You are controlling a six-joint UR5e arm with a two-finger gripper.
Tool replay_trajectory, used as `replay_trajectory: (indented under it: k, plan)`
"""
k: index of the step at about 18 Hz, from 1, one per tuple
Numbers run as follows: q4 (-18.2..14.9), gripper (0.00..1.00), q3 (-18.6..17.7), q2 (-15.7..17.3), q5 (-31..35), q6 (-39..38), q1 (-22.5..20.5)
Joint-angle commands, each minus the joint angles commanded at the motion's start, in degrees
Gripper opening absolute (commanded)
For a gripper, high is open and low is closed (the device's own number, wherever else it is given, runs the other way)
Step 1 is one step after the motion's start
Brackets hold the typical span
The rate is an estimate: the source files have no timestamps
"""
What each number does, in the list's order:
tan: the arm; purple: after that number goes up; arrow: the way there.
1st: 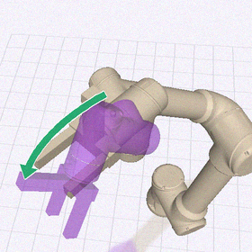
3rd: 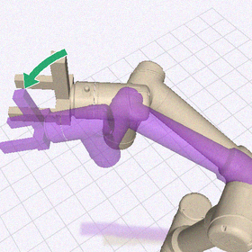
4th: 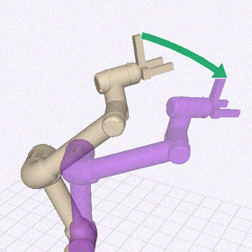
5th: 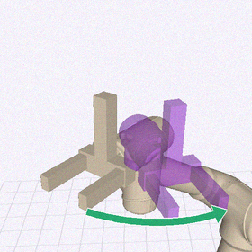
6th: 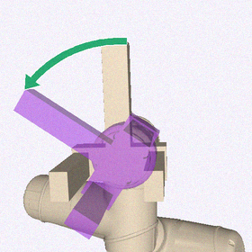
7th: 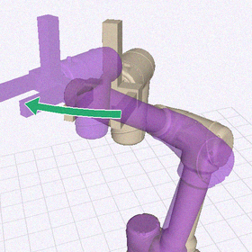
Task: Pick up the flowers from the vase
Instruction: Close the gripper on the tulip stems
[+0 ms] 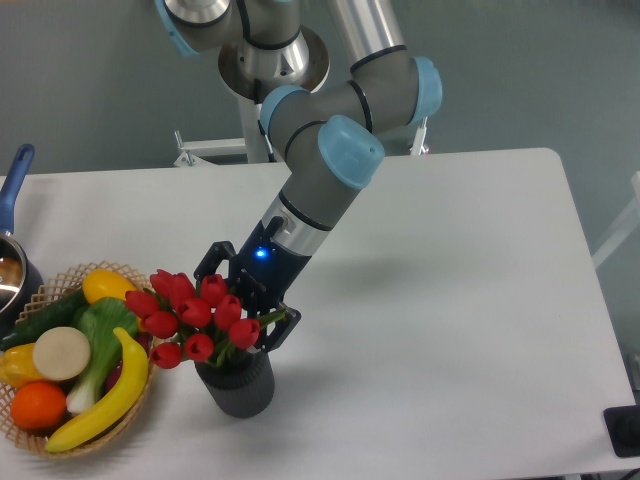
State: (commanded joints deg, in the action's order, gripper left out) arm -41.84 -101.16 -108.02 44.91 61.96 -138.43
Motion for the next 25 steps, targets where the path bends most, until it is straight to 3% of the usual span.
replay_trajectory:
  k: [9,25]
  plan:
    - [0.0,0.48,0.1,0.0,-0.1,0.0,0.0]
    - [0.0,0.44,-0.1,0.5,-5.7,0.0,-1.1]
